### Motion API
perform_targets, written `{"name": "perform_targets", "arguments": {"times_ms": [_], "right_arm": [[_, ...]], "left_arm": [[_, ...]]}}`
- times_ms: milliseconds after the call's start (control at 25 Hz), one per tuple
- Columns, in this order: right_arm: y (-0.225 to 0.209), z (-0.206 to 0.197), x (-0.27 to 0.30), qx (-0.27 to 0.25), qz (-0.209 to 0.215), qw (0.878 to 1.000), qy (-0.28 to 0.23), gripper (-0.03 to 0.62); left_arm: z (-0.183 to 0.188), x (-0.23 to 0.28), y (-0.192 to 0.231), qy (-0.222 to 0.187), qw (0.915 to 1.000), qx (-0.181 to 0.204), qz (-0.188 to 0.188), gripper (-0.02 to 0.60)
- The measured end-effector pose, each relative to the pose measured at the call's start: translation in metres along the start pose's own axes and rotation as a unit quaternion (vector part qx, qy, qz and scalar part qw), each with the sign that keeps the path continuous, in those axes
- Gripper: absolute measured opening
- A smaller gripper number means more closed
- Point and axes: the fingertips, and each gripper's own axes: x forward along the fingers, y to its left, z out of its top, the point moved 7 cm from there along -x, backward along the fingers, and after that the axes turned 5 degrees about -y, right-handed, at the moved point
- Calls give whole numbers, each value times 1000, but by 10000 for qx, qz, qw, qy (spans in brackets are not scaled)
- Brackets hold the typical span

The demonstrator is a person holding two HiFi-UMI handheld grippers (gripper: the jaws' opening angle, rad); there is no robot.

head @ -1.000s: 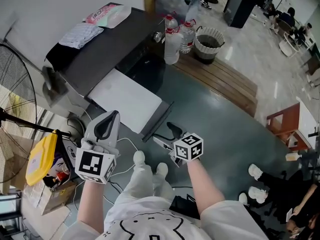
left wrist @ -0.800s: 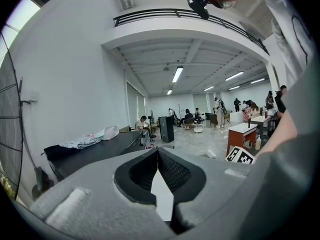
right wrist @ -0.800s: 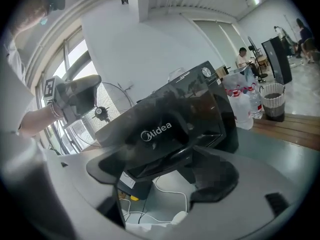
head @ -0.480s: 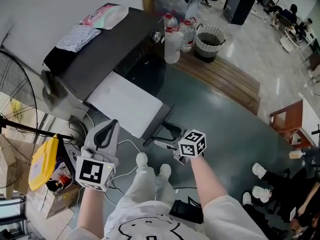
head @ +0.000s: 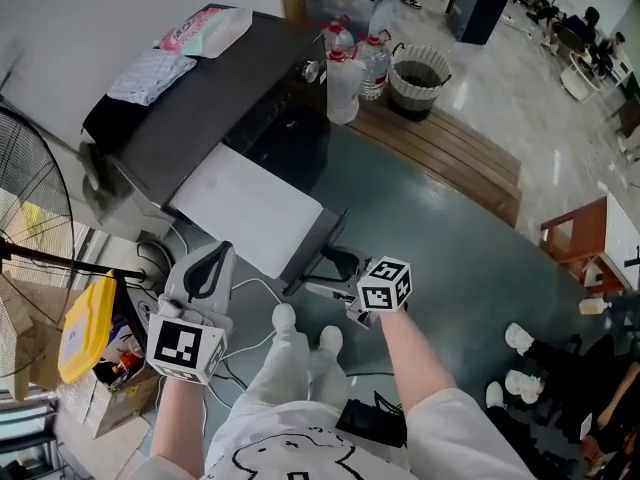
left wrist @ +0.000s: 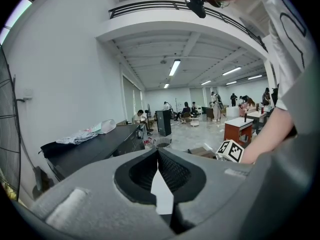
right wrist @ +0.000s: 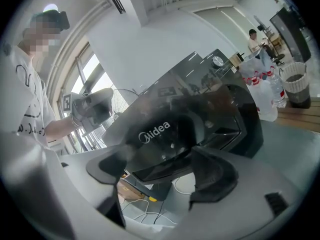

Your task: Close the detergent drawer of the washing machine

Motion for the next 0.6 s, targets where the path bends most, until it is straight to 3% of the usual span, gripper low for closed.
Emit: {"name": "perform_targets", "arguments": {"times_ms": [600], "right_arm": [[8, 10, 3, 19, -128, 9998, 181, 394]], "left_arm": [[14, 11, 1, -149, 9997, 152, -155, 15]]}}
